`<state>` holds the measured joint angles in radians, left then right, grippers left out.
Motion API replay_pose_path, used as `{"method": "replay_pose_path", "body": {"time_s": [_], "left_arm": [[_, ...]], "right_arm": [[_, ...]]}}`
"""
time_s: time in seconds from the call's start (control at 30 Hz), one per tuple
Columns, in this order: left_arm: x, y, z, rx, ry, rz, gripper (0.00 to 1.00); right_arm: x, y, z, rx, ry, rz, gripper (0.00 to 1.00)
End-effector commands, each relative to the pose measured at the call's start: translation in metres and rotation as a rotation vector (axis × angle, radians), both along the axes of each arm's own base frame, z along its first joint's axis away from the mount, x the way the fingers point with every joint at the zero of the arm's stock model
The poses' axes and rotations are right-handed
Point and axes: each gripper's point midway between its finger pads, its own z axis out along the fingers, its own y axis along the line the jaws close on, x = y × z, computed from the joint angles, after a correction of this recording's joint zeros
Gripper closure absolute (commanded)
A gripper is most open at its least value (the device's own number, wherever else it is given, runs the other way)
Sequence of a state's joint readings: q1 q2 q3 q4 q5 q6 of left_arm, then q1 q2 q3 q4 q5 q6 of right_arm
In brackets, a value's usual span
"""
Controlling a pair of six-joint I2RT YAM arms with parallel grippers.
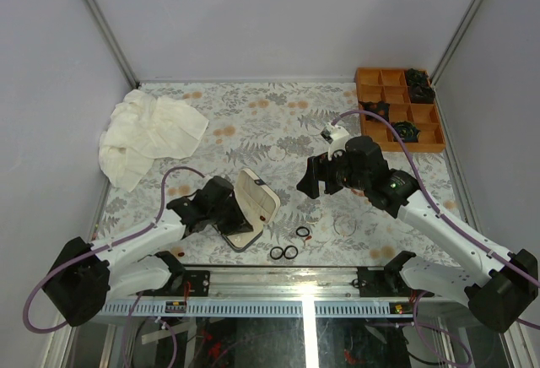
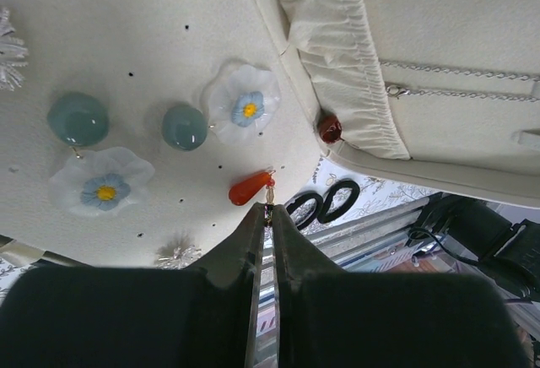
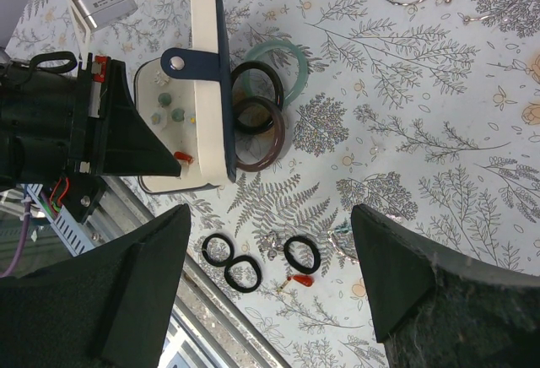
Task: Organize the mixed jewelry
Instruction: Place the jewelry in the jewelry box.
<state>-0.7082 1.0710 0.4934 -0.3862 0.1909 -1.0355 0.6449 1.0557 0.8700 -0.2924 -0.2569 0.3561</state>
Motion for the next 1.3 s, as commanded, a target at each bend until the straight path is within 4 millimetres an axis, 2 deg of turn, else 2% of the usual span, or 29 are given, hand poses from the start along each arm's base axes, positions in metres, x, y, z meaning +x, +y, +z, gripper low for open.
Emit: {"method": "replay_pose_path", "body": {"time_s": [0.0,0.63,1.27], "left_arm": [[-0.005,0.007,-0.007,0.034,0.005,0.006,0.96],[-0.001,0.011,-0.012,0.059,-0.004,0.015,0.96],[0.009,0.005,0.006,0.042,-0.045,0.008,0.96]], "right_arm": [[0.003,0.006,0.013,0.053,-0.035,0.017,0.17],[0.002,0.006,0.014,0.056,-0.036,0.02,0.17],[0.002,0.008,0.014,0.063,-0.032,0.024,0.17]]}}
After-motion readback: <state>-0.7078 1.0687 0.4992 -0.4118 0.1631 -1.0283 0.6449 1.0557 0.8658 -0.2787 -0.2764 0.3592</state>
